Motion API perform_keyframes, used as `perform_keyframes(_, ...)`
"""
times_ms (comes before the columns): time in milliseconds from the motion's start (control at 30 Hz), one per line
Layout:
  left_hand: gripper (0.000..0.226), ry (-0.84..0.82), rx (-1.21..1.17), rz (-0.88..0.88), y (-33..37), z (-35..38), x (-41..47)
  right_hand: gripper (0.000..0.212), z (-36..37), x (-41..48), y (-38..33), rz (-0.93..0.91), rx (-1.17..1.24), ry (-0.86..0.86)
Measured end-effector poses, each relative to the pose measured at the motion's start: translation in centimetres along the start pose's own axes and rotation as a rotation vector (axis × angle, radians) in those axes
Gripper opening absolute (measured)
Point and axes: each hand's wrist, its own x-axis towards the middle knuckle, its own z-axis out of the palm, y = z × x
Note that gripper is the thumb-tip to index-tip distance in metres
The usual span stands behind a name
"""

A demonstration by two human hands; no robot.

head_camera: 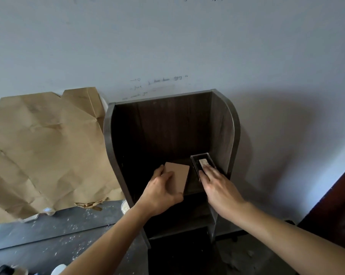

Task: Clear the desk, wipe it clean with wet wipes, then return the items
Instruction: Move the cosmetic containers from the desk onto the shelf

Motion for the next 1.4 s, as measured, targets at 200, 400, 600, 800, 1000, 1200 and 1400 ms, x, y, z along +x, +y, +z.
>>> perform_keyframes(200,0.074,0.143,0.002,0.041,1.0,1.4,2.0,0.065,0.2,-1.7,0.3,-0.016,-0.002,0.069)
perform_keyframes(400,0.067,0.255,0.116,0.101,1.3,3.1,2.7,0.061,0.7,-2.0,0.4,-0.037,-0.01,0.075)
perform_keyframes(600,0.05,0.295,0.099,0.146,0.2,3.3,1.1,0.06,1.4,-2.3,0.4,-0.037,0.093,0.111)
perform_keyframes(800,0.034,0.44,0.08,0.299,-3.5,2.6,-5.5,0.041,1.0,-5.0,-3.4,-0.084,0.281,0.241)
perform_keyframes(1000,0.027,0.408,0.09,0.168,-12.9,0.4,-13.8,0.03,3.7,-6.3,-13.1,-0.137,0.383,0.181)
perform_keyframes(1200,0.034,0.341,0.151,-0.087,-25.6,-3.2,-24.1,0.026,7.0,-7.1,-25.3,-0.193,0.437,0.02)
perform_keyframes(1400,0.02,0.298,0.217,-0.334,-35.2,-5.4,-31.9,0.025,9.7,-6.5,-35.8,-0.25,0.477,-0.132)
